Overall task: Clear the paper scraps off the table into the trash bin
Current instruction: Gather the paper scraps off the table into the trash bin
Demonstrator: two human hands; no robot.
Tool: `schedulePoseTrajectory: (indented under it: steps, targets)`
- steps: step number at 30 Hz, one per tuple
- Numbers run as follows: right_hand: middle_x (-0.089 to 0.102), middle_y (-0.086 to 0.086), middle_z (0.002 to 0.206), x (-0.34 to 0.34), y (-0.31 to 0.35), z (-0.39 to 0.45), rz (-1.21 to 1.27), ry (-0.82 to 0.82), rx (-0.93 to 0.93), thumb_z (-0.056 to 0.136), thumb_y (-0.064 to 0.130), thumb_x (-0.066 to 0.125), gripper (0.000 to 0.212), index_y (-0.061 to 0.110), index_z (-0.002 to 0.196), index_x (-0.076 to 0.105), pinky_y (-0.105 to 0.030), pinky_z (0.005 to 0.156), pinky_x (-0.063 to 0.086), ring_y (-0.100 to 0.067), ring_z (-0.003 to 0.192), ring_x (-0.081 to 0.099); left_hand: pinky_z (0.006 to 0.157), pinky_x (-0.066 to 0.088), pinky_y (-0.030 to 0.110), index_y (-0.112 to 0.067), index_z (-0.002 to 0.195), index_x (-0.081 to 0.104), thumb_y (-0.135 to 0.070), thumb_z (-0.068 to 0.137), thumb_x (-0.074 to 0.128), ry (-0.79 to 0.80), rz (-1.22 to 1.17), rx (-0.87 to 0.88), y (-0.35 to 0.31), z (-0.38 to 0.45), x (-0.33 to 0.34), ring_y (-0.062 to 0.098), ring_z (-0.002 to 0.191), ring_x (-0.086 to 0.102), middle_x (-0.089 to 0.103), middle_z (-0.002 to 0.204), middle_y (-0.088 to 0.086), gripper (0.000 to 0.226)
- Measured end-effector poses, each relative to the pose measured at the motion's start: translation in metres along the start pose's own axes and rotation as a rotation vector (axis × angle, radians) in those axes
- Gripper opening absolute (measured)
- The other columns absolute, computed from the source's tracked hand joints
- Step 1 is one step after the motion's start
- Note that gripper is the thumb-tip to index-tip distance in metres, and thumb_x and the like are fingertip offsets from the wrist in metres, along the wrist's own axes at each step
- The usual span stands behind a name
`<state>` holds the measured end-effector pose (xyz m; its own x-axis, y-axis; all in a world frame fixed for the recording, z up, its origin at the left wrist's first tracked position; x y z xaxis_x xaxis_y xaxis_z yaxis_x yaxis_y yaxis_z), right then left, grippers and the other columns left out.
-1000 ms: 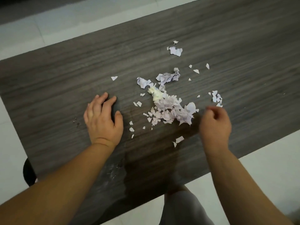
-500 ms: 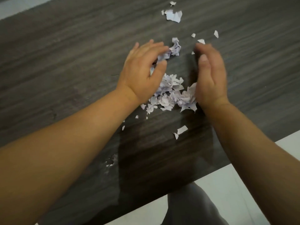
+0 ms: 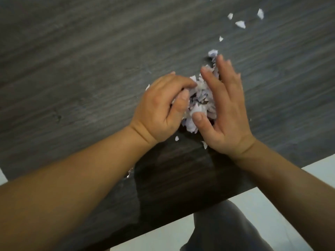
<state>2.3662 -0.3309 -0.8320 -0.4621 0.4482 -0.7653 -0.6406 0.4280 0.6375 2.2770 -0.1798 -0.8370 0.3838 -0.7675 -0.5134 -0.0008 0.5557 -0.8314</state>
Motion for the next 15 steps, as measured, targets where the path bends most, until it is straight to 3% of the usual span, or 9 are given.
schedulePoseTrajectory:
  steps: [3,8,10,13,15]
  targets:
    - [0.018,-0.030,0.176,0.013,0.006,0.005,-0.092,0.026,0.025,0.099,0.075,0.051,0.094,0.011,0.166,0.037,-0.071,0.129,0.010,-0.049,0.165,0.011,0.086,0.058,0.035,-0.001,0.130,0.061,-0.024,0.112,0.040,-0.150,-0.162,-0.105,0.007,-0.002,-0.008,0.014,0.096,0.075,0.075,0.105,0.003,0.036]
    - [0.027,-0.026,0.174,0.025,0.019,0.018,-0.166,0.037,-0.035,0.086,0.080,0.069,0.104,0.015,0.163,0.045,-0.072,0.128,0.012,-0.051,0.163,0.015,0.079,0.058,0.053,-0.004,0.106,0.062,-0.009,0.108,0.043,-0.278,-0.536,-0.339,0.010,0.008,-0.022,0.030,0.085,0.067,0.064,0.087,0.015,0.020]
    - [0.036,-0.021,0.171,0.030,0.026,0.025,-0.171,0.060,-0.074,0.081,0.081,0.073,0.104,0.020,0.163,0.048,-0.071,0.129,0.012,-0.049,0.163,0.019,0.076,0.057,0.046,-0.006,0.097,0.063,-0.008,0.105,0.043,-0.362,-0.674,-0.452,0.010,0.011,-0.034,0.022,0.081,0.063,0.061,0.083,0.010,0.022]
    - [0.055,-0.015,0.154,0.044,0.038,0.033,-0.155,0.107,-0.138,0.082,0.071,0.077,0.096,0.024,0.161,0.051,-0.068,0.127,0.024,-0.043,0.159,0.032,0.073,0.053,0.040,-0.010,0.090,0.065,-0.005,0.101,0.045,-0.508,-0.612,-0.472,0.005,0.007,-0.058,0.018,0.077,0.061,0.063,0.085,0.005,0.023]
    - [0.064,-0.014,0.140,0.052,0.045,0.037,-0.152,0.095,-0.219,0.087,0.058,0.078,0.076,0.021,0.151,0.063,-0.062,0.121,0.037,-0.041,0.151,0.045,0.073,0.049,0.038,-0.015,0.088,0.066,-0.006,0.099,0.047,-0.576,-0.491,-0.423,0.002,-0.003,-0.074,0.021,0.077,0.060,0.064,0.086,0.003,0.024]
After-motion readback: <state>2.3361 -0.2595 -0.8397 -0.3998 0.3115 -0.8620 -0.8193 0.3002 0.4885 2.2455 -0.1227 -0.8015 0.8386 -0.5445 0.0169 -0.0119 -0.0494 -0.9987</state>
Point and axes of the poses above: each hand's wrist, its own z-axis towards the middle knuckle, its own x-axis out of the palm, y = z × x, the point moved 4 cm from there along z, towards the middle knuckle
